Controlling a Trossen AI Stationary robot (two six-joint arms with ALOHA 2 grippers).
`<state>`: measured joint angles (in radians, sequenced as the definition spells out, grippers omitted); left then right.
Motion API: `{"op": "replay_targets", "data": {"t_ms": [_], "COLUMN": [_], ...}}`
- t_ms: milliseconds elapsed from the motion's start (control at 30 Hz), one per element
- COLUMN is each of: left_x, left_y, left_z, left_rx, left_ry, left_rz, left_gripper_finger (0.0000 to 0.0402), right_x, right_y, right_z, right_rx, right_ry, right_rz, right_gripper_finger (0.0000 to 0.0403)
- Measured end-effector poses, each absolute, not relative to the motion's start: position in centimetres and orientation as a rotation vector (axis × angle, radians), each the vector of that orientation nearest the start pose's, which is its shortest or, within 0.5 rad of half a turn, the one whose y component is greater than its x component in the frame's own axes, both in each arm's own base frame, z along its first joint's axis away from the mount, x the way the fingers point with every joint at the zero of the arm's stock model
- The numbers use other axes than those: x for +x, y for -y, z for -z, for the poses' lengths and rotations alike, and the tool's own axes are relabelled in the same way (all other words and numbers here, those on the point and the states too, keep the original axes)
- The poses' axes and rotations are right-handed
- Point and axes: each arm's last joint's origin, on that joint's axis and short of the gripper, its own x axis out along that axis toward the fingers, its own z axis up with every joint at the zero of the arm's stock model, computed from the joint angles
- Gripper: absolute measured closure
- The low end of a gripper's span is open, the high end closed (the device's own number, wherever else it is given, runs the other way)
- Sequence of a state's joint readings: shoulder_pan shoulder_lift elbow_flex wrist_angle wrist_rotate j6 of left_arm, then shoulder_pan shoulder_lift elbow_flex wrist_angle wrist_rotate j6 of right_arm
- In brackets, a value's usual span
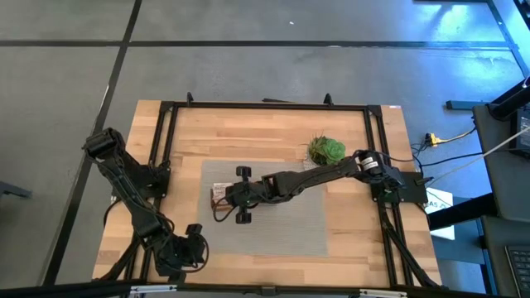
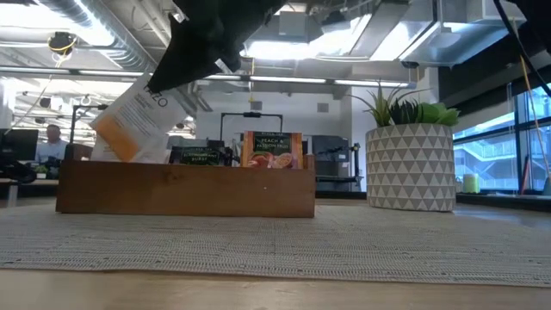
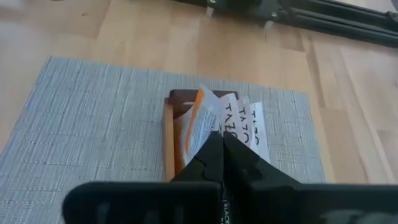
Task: Pick & Place Tea
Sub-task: Put the white tea bag into the left section of the wooden organizer
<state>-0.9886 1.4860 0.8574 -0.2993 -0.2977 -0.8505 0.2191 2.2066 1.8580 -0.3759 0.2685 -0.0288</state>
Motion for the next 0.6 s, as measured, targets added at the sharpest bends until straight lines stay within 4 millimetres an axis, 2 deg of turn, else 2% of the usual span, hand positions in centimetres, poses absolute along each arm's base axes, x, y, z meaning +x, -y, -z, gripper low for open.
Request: {"op": "replay_targets", "data": {"t_ms": [433, 600], "left_x": [16.6, 16.7], "left_y": [23.6, 23.5], "left_z": [-19.5, -19.5], "left_rx": [-0.214, -0.204], "left_ry": [-0.939, -0.91], "left_rz": [0.265, 0.236], "left_gripper_finger": [0.0393, 0.0392], "right_x": [48.7, 49.1], "right_y": [-9.6, -9.8], "right_z": [-22.2, -21.1], "right_rx": [-0.222, -0.219], "right_ry": [-0.75, -0.758], "right_rz": [-0.006, -0.023], "right_gripper_finger": [0.0401, 0.0401]}}
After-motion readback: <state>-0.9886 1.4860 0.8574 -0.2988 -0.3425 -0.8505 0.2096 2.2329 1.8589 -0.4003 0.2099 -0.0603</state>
